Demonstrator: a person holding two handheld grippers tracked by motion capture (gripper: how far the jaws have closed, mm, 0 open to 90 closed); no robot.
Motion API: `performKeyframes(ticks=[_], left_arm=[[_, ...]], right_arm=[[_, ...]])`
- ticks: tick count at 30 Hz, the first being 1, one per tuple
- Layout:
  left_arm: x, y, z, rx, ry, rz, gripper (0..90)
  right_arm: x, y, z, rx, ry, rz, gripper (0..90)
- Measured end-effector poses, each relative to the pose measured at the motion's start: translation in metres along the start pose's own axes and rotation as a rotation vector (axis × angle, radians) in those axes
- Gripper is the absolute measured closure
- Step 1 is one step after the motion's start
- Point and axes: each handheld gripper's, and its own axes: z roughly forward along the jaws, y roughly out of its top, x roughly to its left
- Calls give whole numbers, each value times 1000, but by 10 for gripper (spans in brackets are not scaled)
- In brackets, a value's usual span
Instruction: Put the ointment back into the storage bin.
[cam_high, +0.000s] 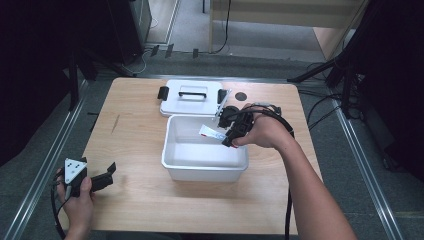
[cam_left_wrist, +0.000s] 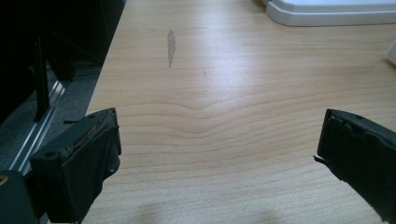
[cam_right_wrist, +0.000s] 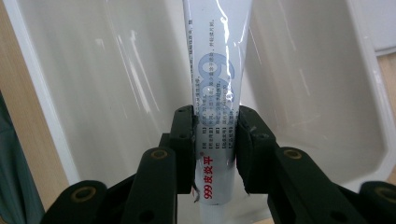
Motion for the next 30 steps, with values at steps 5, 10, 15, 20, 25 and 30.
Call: performKeyframes(ticks=[5, 10, 15, 20, 25, 30], left_arm=[[0, 0, 0, 1, 0, 1, 0], [0, 0, 0, 3, -1, 3, 0], [0, 0, 0, 4, -1, 5, 0], [0, 0, 0, 4, -1, 5, 0], [0, 0, 0, 4, -2, 5, 0], [0, 0, 0, 4, -1, 4, 0]], right_arm=[[0, -1, 6, 2, 3, -19, 715], [1, -2, 10, 11, 10, -21, 715], [3, -1, 15, 27, 13, -34, 716], [4, 1, 21, 50, 17, -55, 716], [4, 0, 30, 54, 42, -47, 718], [3, -1, 38, 73, 53, -43, 717]])
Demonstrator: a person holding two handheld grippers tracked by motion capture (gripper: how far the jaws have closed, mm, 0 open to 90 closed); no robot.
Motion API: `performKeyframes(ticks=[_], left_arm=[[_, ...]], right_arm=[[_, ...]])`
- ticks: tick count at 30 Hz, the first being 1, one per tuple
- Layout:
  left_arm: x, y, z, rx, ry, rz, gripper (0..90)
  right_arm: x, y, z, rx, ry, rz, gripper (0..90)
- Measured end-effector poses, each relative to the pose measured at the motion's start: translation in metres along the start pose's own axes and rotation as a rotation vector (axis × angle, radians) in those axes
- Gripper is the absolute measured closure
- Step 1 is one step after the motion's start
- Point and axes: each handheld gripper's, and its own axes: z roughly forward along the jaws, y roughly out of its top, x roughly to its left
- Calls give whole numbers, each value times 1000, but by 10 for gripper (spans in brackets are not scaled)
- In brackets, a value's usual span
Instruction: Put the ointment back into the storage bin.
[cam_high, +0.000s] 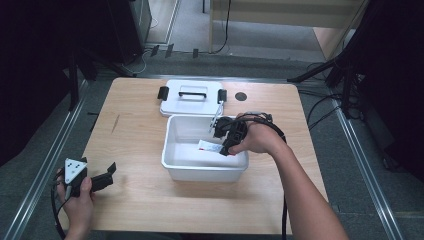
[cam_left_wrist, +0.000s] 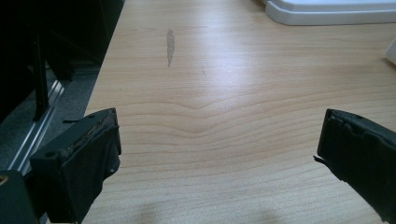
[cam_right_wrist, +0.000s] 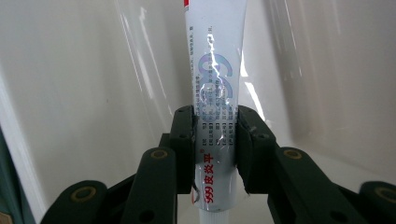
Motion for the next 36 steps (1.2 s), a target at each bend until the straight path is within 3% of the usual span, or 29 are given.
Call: performKeyframes(ticks=[7, 29, 36], left_arm=[[0, 0, 0, 0, 0, -1, 0], [0, 0, 0, 1, -4, -1, 0], [0, 0, 0, 1, -4, -1, 0]], right_arm=[[2, 2, 10, 33, 4, -14, 716], [5, 14, 36, 199, -19, 19, 718], [7, 15, 42, 221, -7, 25, 717]])
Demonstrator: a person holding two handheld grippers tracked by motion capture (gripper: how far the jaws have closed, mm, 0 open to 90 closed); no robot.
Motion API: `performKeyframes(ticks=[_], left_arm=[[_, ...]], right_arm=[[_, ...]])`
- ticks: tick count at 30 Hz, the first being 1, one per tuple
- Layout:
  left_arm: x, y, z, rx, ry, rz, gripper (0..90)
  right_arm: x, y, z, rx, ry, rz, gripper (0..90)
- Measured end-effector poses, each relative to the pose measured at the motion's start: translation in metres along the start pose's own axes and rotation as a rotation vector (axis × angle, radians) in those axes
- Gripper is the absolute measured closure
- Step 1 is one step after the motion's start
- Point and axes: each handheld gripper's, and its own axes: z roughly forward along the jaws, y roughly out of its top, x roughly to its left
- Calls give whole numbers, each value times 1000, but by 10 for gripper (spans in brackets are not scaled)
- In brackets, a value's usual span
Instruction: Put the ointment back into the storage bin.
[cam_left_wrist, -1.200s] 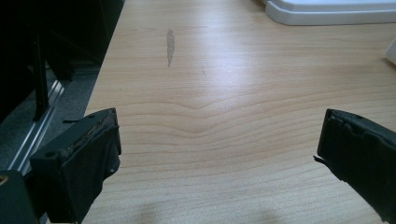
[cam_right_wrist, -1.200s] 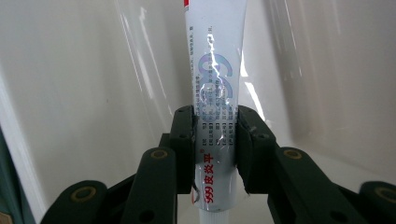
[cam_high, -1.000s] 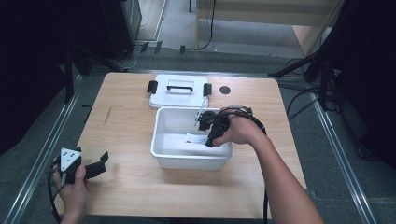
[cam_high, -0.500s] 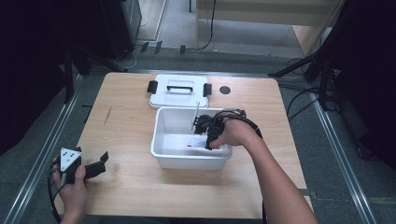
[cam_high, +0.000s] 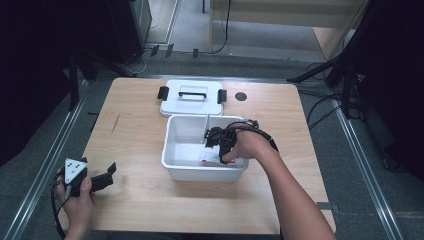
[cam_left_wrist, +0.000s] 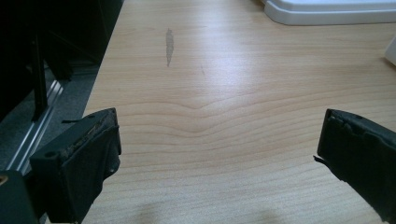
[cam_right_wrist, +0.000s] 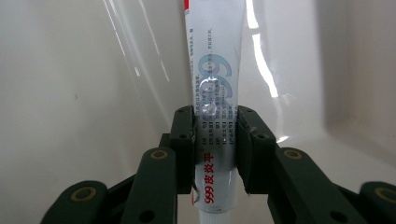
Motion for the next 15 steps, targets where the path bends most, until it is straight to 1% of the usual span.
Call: performKeyframes(ticks=[2, 3, 7, 10, 15], left_arm=[[0, 0, 0, 0, 0, 0, 0], [0, 0, 0, 0, 0, 0, 0], [0, 0, 0, 0, -1, 1, 0], [0, 0, 0, -1, -3, 0, 0], [0, 0, 0, 1, -3, 1, 0]], right_arm=[[0, 1, 2, 14, -8, -8, 715], [0, 1, 2, 16, -7, -4, 714], [0, 1, 2, 18, 0, 8, 714], [-1, 1, 2, 18, 5, 11, 735], [-1, 0, 2, 13, 10, 10, 732]])
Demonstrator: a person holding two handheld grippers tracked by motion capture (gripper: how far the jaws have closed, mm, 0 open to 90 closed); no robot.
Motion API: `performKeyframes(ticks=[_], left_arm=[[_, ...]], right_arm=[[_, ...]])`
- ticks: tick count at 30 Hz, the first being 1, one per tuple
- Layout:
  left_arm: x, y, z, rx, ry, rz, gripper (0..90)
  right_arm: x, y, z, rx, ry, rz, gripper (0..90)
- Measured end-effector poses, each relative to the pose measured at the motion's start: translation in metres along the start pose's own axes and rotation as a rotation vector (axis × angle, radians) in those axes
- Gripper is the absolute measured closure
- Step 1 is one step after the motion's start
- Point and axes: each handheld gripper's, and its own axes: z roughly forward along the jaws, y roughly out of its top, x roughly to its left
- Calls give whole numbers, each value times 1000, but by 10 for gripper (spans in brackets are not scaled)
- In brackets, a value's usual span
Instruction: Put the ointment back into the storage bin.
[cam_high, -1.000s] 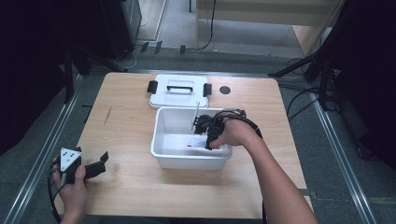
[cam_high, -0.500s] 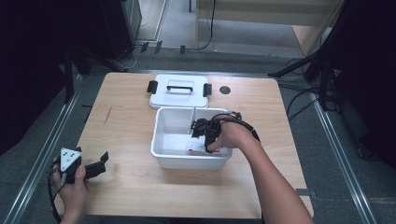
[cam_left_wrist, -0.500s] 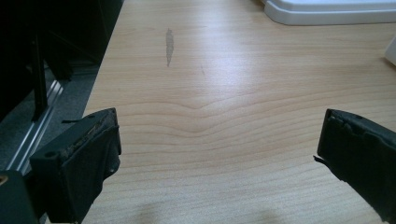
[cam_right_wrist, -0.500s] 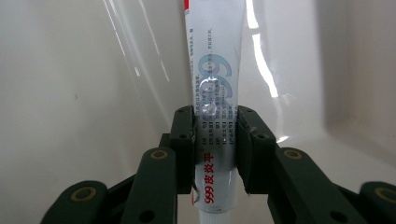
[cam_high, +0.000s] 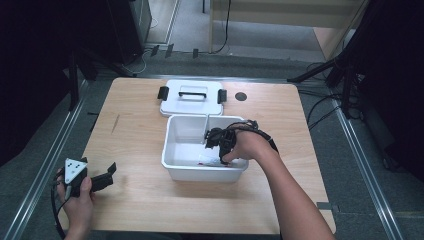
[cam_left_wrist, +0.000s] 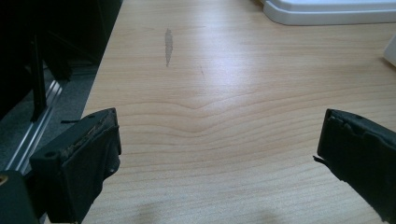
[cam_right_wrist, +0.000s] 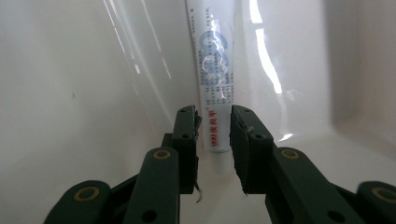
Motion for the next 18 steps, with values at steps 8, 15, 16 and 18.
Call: performKeyframes(ticks=[8, 15, 16, 18], left_arm=[[0, 0, 0, -1, 0, 0, 0], [0, 0, 0, 0, 1, 2, 0], [0, 0, 0, 0, 0, 2, 0], [0, 0, 0, 0, 0, 2, 0]], right_arm=[[-1, -6, -13, -62, 4, 30, 754], [-2, -12, -26, -111, 8, 47, 760], [-2, -13, -28, -120, 7, 48, 760], [-2, -15, -32, -130, 2, 51, 760]])
